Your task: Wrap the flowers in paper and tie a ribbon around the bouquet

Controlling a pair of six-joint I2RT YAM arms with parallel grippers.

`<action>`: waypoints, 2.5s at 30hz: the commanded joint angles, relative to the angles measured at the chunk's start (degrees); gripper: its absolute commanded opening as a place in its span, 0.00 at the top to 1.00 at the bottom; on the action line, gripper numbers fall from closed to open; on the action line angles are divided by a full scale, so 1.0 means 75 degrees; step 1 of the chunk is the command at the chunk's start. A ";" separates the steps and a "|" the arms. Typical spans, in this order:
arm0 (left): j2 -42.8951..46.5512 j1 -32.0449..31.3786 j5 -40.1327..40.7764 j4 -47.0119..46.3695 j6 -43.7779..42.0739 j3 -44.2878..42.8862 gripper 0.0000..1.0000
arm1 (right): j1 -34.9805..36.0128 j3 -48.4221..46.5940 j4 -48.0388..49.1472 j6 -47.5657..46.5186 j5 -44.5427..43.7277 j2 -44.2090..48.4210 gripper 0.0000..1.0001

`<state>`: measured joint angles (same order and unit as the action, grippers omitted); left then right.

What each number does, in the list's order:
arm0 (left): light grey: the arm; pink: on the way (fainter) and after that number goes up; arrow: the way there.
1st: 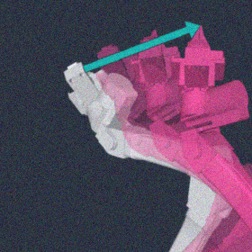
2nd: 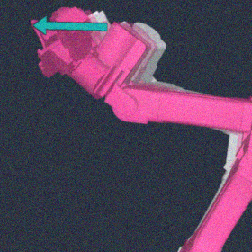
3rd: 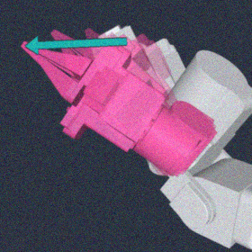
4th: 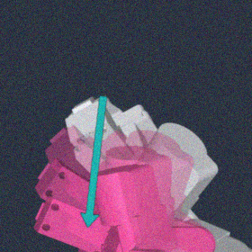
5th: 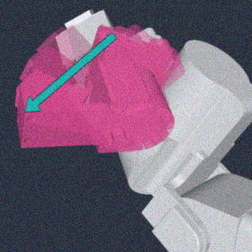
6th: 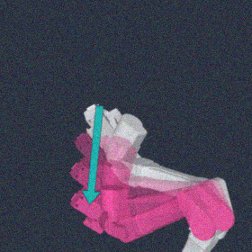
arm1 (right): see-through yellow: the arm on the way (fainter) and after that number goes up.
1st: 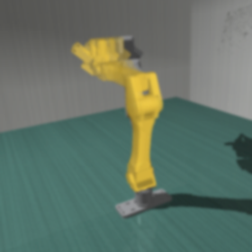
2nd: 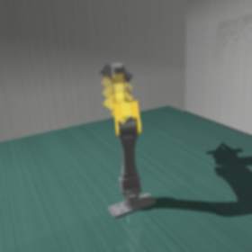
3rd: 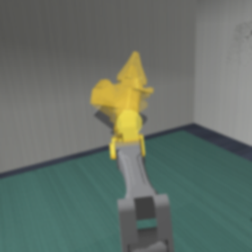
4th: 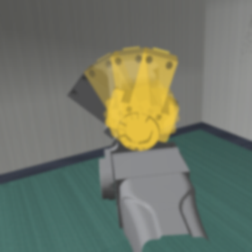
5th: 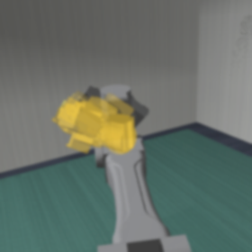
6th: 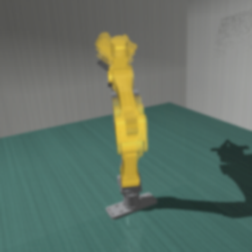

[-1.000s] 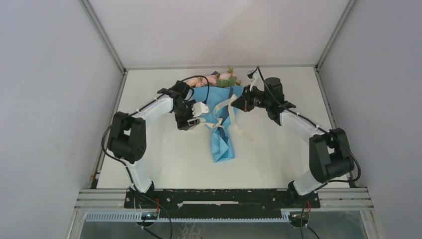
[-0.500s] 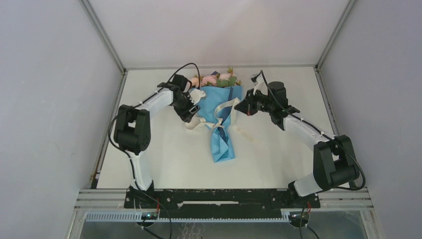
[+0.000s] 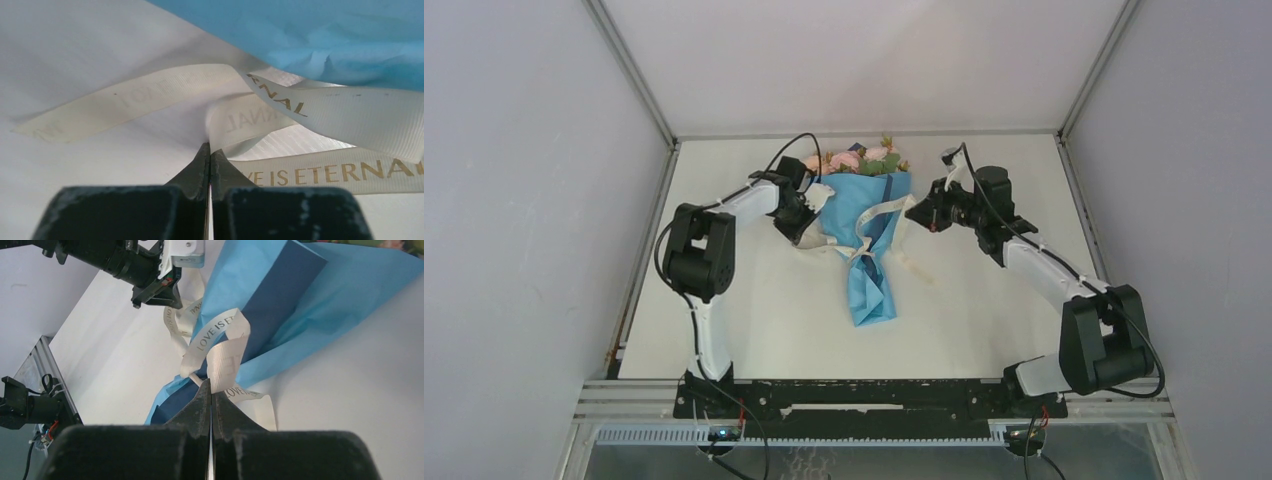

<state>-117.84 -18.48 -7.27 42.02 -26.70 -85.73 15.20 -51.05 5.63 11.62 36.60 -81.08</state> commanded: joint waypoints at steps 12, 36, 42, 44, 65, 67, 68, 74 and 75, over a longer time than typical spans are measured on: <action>0.1360 0.1025 0.0190 -0.0895 0.0835 0.1107 1.00 | -0.0975 0.0395 -0.0081 0.0381 -0.0831 0.0752 1.00; 0.2314 0.1771 0.1907 -0.1392 -0.0322 0.2779 1.00 | -0.5879 0.3080 0.0145 0.2852 -0.1484 0.1364 1.00; 0.3090 0.1299 -0.1485 0.1130 0.0074 0.1588 1.00 | -0.4552 0.2450 -0.1496 0.2252 -0.2347 0.1679 0.84; 0.3416 0.1135 -0.2568 0.1809 0.0164 0.1158 1.00 | -0.4300 0.2389 -0.2115 0.2258 -0.3006 0.2083 0.52; 0.4620 0.0448 -0.5470 0.2348 0.1385 0.0160 1.00 | 0.3643 0.1035 0.3417 -0.3401 -0.0756 0.0404 0.36; 0.4626 0.0448 -0.5442 0.2317 0.1407 0.0217 1.00 | 0.3680 0.0559 0.3712 -0.3238 -0.0486 -0.0306 0.38; 0.4645 0.0447 -0.5435 0.2275 0.1439 0.0257 1.00 | 0.3706 0.0361 0.3824 -0.3226 -0.0392 -0.0618 0.38; 0.4705 0.0448 -0.5445 0.2092 0.1561 0.0387 1.00 | 0.3939 -0.0455 0.3909 -0.3259 -0.0522 -0.1825 0.43; 0.4705 0.0447 -0.5445 0.2075 0.1577 0.0392 1.00 | 0.3941 -0.0510 0.3939 -0.3192 -0.0531 -0.1959 0.45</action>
<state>-84.03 -15.25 -45.89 59.77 -16.58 -82.26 43.70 -51.05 29.30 -11.31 31.33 -93.23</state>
